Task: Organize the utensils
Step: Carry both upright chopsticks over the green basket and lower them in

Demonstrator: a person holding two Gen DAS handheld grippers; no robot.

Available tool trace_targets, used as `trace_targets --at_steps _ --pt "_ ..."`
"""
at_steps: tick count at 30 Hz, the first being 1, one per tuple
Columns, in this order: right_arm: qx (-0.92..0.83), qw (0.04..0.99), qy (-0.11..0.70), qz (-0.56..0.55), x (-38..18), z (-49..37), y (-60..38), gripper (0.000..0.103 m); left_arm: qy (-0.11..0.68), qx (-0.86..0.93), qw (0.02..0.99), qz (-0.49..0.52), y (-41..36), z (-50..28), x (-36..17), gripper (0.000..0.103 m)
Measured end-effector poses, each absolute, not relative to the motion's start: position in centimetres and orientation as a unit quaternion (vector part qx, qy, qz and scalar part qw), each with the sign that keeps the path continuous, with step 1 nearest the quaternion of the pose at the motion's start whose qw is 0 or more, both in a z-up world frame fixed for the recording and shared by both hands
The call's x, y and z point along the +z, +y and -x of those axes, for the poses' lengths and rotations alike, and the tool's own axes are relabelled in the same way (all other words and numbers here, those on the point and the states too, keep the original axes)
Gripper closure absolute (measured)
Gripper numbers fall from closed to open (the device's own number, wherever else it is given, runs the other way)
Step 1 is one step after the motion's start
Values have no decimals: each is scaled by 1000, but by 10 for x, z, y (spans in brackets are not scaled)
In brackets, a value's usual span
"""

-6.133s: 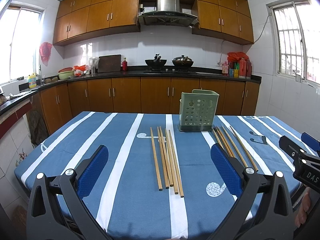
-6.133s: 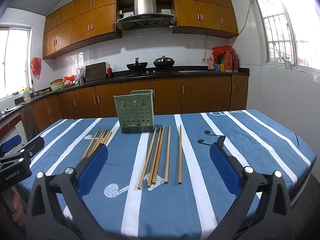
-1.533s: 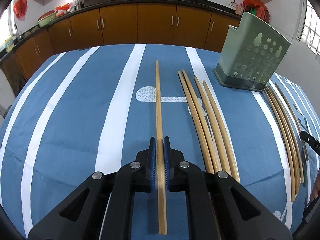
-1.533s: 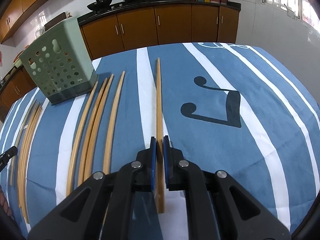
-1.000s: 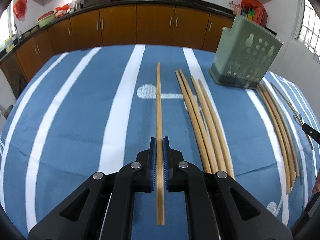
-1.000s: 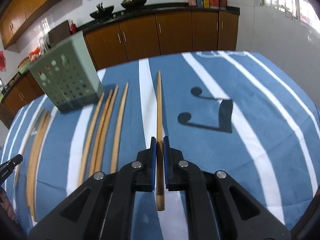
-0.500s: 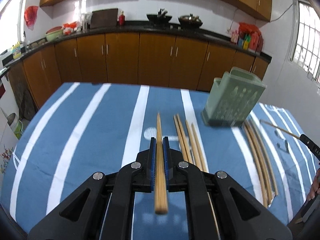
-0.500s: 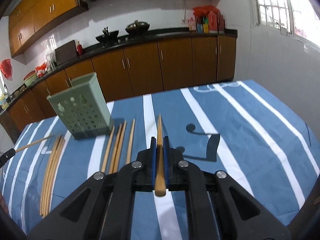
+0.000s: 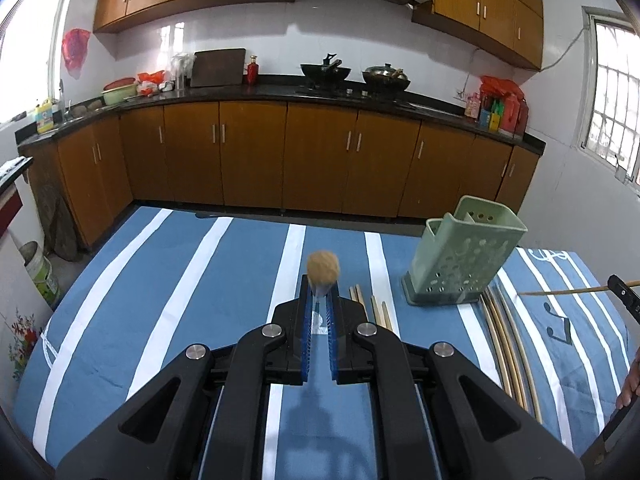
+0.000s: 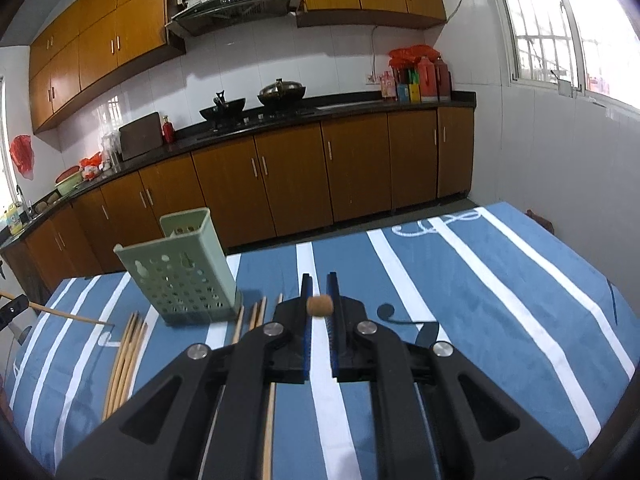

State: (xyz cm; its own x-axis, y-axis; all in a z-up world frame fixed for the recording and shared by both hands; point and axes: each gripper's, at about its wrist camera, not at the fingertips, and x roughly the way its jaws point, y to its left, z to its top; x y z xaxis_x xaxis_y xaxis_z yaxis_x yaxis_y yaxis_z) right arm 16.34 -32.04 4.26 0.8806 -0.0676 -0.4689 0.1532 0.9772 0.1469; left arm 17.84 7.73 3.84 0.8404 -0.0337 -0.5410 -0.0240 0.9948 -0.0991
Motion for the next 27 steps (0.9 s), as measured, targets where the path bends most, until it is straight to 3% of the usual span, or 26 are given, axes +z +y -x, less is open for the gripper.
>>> trace_targets --at_steps 12,27 --pt "-40 971 214 -98 66 -174 -321 95 258 -8 965 48 79 -182 57 96" --pt "53 986 95 -126 200 -179 -306 95 123 -61 989 62 42 -185 172 96"
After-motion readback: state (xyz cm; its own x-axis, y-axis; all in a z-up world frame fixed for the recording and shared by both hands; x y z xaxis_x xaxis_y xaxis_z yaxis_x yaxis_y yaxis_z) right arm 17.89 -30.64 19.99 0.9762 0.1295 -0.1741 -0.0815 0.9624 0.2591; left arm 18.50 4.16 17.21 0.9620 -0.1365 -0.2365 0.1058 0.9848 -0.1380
